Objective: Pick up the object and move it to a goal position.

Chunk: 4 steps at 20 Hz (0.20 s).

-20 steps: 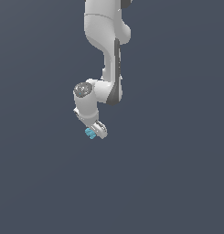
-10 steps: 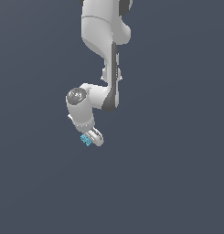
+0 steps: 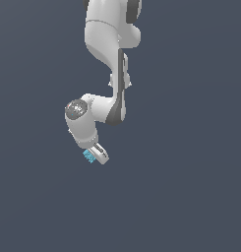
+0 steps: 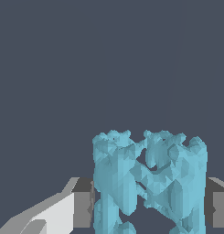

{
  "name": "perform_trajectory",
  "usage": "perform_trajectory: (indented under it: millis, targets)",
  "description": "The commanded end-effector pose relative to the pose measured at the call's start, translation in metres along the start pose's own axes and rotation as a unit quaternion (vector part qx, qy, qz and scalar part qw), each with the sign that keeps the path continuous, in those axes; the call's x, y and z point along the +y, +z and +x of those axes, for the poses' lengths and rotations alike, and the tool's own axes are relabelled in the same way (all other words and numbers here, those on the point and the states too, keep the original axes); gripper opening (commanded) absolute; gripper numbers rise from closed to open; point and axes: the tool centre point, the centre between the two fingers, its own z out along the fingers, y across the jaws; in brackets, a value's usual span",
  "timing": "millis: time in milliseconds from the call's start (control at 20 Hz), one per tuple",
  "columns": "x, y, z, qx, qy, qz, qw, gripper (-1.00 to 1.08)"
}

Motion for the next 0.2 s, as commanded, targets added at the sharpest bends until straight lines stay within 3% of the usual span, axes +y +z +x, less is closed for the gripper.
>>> perform_trajectory:
  millis: [0, 150]
  targets:
    - [-0.0017, -0.0004, 0.0034, 0.0, 0.0, 0.0, 1.0, -1.0]
    - [-0.0022, -0.0006, 0.0046, 0.0, 0.0, 0.0, 1.0, -1.0]
